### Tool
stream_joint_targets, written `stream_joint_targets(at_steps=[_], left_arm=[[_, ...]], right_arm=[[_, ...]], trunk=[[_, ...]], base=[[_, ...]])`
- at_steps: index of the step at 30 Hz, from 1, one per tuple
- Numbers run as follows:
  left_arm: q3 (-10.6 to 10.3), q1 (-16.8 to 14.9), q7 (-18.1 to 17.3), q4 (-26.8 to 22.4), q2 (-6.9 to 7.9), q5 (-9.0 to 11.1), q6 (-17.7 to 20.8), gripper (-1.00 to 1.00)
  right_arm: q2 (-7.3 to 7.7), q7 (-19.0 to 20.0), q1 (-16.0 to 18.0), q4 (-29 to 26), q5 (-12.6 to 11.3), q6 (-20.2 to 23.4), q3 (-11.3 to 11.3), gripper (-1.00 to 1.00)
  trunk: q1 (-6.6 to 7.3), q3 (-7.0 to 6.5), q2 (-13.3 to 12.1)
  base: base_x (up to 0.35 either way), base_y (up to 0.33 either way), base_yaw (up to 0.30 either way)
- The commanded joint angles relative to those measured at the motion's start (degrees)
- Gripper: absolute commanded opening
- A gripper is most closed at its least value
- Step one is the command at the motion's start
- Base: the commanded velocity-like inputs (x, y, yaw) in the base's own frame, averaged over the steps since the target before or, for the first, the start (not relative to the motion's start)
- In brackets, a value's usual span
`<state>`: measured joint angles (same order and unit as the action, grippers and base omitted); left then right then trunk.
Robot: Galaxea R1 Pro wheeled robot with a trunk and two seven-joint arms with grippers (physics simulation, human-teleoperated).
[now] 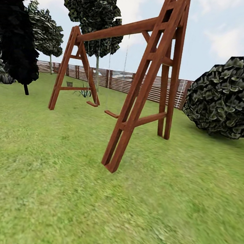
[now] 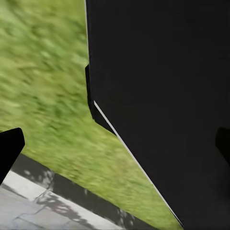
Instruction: Take the three Easter eggs out of the wicker basket on the lawn in the garden, then place them on the lawn next to a single tree (choose any tree) so that all three eggs are next to the same tree and none are left in the basket.
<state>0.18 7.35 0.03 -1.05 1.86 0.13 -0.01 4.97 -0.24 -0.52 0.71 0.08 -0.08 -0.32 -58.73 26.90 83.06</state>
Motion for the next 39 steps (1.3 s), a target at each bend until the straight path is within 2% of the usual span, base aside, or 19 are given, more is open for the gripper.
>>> stream_joint_targets(at_steps=[1, 33, 39], left_arm=[[0.04, 0.03, -0.01, -0.1, 0.05, 0.06, -0.06, 1.0], [-0.11, 0.03, -0.14, -1.15, 0.0, -0.26, 0.09, 1.0], [-0.14, 0.03, -0.37, -1.15, -0.01, -0.24, 0.17, 1.0]], right_arm=[[0.02, -0.02, 0.0, -0.01, 0.01, -0.03, -0.03, 1.0], [-0.01, -0.02, 0.0, -0.01, 0.02, -0.03, 0.02, 1.0], [-0.04, -0.02, 0.0, -0.01, 0.09, -0.01, 0.12, 1.0]], trunk=[[0.0, 0.03, 0.02], [0.0, 0.03, 0.02], [0.0, 0.03, 0.02]], base=[[0.0, 0.0, 0.266], [0.0, 0.0, 0.268], [0.229, 0.0, 0.297]])
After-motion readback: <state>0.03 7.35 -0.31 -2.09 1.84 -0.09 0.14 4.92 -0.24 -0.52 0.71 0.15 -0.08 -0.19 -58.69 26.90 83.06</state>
